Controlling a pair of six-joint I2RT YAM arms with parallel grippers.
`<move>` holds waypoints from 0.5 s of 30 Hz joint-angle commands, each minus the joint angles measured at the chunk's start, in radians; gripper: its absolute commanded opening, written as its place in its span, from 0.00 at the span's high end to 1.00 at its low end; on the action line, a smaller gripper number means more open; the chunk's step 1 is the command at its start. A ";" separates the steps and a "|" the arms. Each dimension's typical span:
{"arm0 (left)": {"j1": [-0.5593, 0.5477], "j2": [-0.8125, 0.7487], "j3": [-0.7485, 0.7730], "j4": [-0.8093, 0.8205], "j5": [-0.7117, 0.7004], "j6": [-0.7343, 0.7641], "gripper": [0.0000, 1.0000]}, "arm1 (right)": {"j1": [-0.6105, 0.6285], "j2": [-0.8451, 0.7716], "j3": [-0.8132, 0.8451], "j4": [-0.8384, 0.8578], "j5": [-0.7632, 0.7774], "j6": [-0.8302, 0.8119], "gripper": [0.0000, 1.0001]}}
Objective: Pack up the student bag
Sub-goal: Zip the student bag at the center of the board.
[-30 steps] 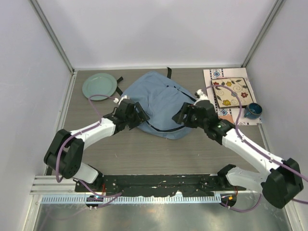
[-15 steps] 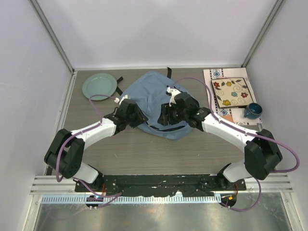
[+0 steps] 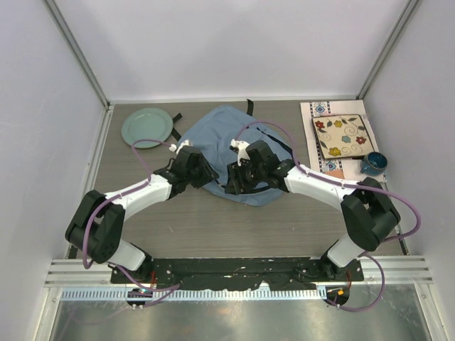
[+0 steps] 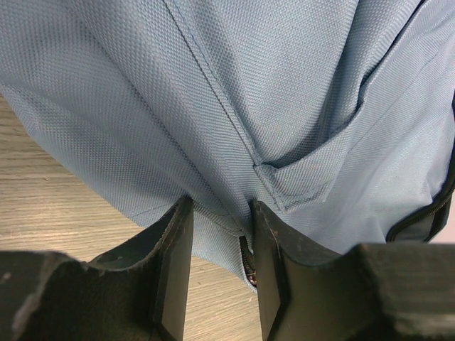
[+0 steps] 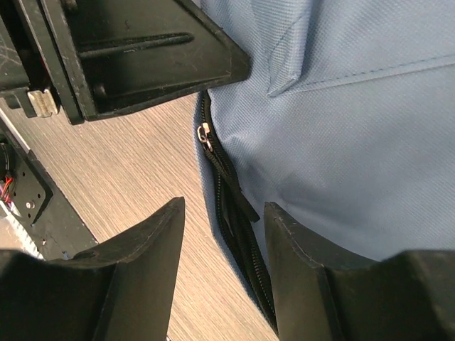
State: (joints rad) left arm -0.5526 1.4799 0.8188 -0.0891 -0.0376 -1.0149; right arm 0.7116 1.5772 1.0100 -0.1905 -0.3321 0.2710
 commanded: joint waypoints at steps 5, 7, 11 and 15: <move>0.000 -0.026 0.022 0.045 -0.022 0.019 0.62 | 0.009 0.044 0.053 0.060 -0.015 -0.050 0.50; 0.000 -0.026 0.022 0.045 -0.024 0.021 0.62 | 0.009 0.046 0.058 0.057 -0.007 -0.058 0.51; 0.000 -0.024 0.016 0.045 -0.022 0.024 0.64 | 0.008 0.012 0.053 0.078 -0.028 -0.043 0.49; 0.000 -0.021 0.010 0.046 -0.024 0.025 0.65 | 0.008 -0.011 0.039 0.114 -0.015 -0.016 0.47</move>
State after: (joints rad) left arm -0.5541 1.4796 0.8188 -0.0818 -0.0368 -1.0130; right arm 0.7162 1.6272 1.0233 -0.1551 -0.3435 0.2398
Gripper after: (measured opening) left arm 0.361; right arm 0.520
